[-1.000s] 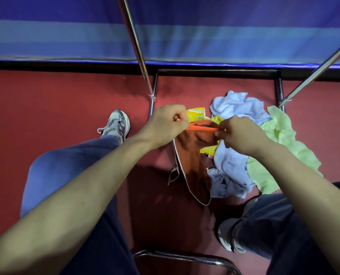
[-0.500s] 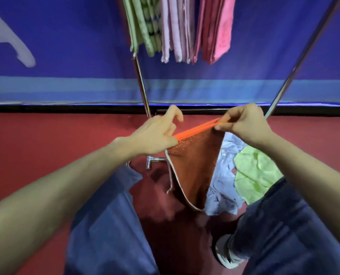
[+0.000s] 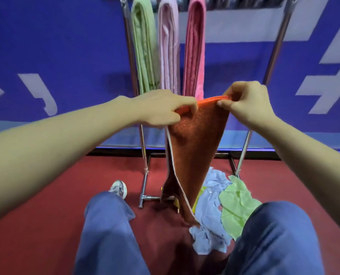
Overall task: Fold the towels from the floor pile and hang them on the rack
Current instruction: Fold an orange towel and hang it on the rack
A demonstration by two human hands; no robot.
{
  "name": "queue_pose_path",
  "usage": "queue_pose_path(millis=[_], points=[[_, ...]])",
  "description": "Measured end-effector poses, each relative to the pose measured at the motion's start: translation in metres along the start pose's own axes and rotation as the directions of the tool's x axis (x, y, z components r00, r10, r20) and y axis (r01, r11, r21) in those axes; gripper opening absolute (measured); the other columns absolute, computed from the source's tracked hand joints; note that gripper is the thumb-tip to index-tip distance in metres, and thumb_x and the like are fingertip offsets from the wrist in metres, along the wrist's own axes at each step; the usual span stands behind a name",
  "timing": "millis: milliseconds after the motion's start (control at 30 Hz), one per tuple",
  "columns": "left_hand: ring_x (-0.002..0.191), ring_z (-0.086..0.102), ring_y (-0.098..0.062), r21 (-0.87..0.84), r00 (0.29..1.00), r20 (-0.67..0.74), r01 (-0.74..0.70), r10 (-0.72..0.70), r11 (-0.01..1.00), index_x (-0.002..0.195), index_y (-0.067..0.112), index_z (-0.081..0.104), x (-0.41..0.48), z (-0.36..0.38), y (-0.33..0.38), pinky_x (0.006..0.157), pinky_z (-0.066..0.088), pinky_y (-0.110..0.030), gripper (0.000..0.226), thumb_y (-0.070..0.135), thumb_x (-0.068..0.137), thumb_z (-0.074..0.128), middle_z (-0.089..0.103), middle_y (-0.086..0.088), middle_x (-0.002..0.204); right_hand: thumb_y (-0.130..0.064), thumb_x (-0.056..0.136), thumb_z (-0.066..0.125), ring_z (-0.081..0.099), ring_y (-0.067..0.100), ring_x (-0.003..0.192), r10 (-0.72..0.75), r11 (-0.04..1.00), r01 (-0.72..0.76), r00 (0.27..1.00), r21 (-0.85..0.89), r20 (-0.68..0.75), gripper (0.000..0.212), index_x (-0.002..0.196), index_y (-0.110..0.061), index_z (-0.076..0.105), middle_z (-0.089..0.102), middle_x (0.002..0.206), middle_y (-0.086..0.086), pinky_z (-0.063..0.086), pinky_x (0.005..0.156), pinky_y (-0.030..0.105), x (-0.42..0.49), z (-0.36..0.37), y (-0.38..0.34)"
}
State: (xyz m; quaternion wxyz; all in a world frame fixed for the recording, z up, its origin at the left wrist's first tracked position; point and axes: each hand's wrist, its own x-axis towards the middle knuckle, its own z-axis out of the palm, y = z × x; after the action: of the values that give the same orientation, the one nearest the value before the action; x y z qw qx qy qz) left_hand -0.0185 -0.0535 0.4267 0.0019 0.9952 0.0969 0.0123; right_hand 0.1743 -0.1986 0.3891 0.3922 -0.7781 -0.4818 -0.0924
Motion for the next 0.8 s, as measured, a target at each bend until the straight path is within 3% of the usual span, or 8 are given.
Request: queue_pose_path(millis=[100,233,333,367,433,500,667,800], points=[[0.063,0.066,-0.019,-0.119,0.994,-0.046,0.091,-0.097,0.989,0.115,0.049,0.05,0.008,-0.023,0.0,0.061,0.046,-0.03,0.049,0.027,0.071,0.045,0.064,-0.005,0.066,-0.026,0.078,0.08,0.058,0.009,0.062,0.029,0.996,-0.019,0.992,0.082,-0.126,0.013,0.079,-0.017,0.069,0.062,0.064,-0.008,0.042,0.063,0.023,0.005,-0.017,-0.011],[0.055,0.065,-0.011,-0.294,0.97,-0.101,0.182,-0.22,0.938,0.123,0.04,0.061,0.011,-0.037,0.015,0.071,0.06,-0.04,0.05,0.018,0.078,0.053,0.062,0.01,0.078,-0.026,0.077,0.079,0.058,0.002,0.06,-0.007,0.995,0.026,0.983,0.099,-0.186,0.016,0.075,-0.02,0.065,0.062,0.063,-0.014,0.042,0.062,0.022,-0.003,-0.023,-0.027],[0.05,0.068,-0.017,-0.501,0.945,-0.124,0.203,-0.302,0.841,0.124,0.026,0.066,0.012,-0.034,0.027,0.044,0.053,-0.027,0.051,0.01,0.078,0.051,0.063,0.005,0.072,-0.022,0.075,0.077,0.059,0.003,0.059,-0.069,0.991,0.089,0.979,0.095,-0.191,0.016,0.071,-0.02,0.061,0.062,0.06,-0.013,0.042,0.06,0.016,-0.017,-0.018,-0.041],[0.049,0.067,-0.02,-0.555,0.943,-0.119,0.197,-0.311,0.808,0.119,0.02,0.069,0.012,-0.033,0.03,0.04,0.047,-0.023,0.047,0.005,0.079,0.049,0.063,0.001,0.067,-0.02,0.075,0.076,0.059,0.003,0.059,-0.084,0.989,0.104,0.979,0.101,-0.185,0.016,0.071,-0.02,0.061,0.061,0.06,-0.013,0.04,0.059,0.013,-0.02,-0.016,-0.045],[0.053,0.067,-0.027,-0.638,0.952,-0.074,0.183,-0.297,0.748,0.109,0.009,0.07,0.013,-0.031,0.036,0.046,0.049,-0.026,0.042,-0.002,0.078,0.046,0.06,-0.009,0.065,-0.018,0.075,0.076,0.059,0.007,0.06,-0.092,0.985,0.114,0.982,0.128,-0.162,0.015,0.071,-0.018,0.06,0.063,0.061,-0.01,0.04,0.058,0.015,-0.026,-0.011,-0.053],[0.058,0.069,-0.028,-0.674,0.96,-0.012,0.198,-0.279,0.712,0.11,0.004,0.068,0.012,-0.032,0.041,0.056,0.054,-0.032,0.038,-0.004,0.08,0.046,0.061,-0.016,0.073,-0.016,0.075,0.075,0.06,0.013,0.062,-0.095,0.979,0.12,0.984,0.163,-0.151,0.015,0.073,-0.017,0.06,0.065,0.064,-0.007,0.043,0.059,0.02,-0.029,-0.005,-0.058],[0.056,0.066,-0.017,-0.663,0.968,0.066,0.225,-0.243,0.714,0.117,0.004,0.063,0.008,-0.04,0.043,0.044,0.049,-0.022,0.04,-0.011,0.086,0.044,0.065,-0.019,0.089,-0.017,0.076,0.074,0.061,0.009,0.063,-0.059,0.973,0.086,0.99,0.213,-0.13,0.011,0.074,-0.02,0.063,0.065,0.064,-0.008,0.044,0.06,0.017,-0.031,0.003,-0.068],[0.049,0.063,-0.01,-0.668,0.961,0.082,0.25,-0.264,0.701,0.114,0.005,0.066,0.004,-0.045,0.043,0.042,0.046,-0.019,0.041,-0.013,0.086,0.044,0.063,-0.01,0.077,-0.018,0.078,0.072,0.065,0.013,0.067,-0.059,0.972,0.08,0.993,0.223,-0.101,0.006,0.078,-0.019,0.066,0.069,0.067,-0.004,0.053,0.069,0.033,-0.032,0.004,-0.071]])
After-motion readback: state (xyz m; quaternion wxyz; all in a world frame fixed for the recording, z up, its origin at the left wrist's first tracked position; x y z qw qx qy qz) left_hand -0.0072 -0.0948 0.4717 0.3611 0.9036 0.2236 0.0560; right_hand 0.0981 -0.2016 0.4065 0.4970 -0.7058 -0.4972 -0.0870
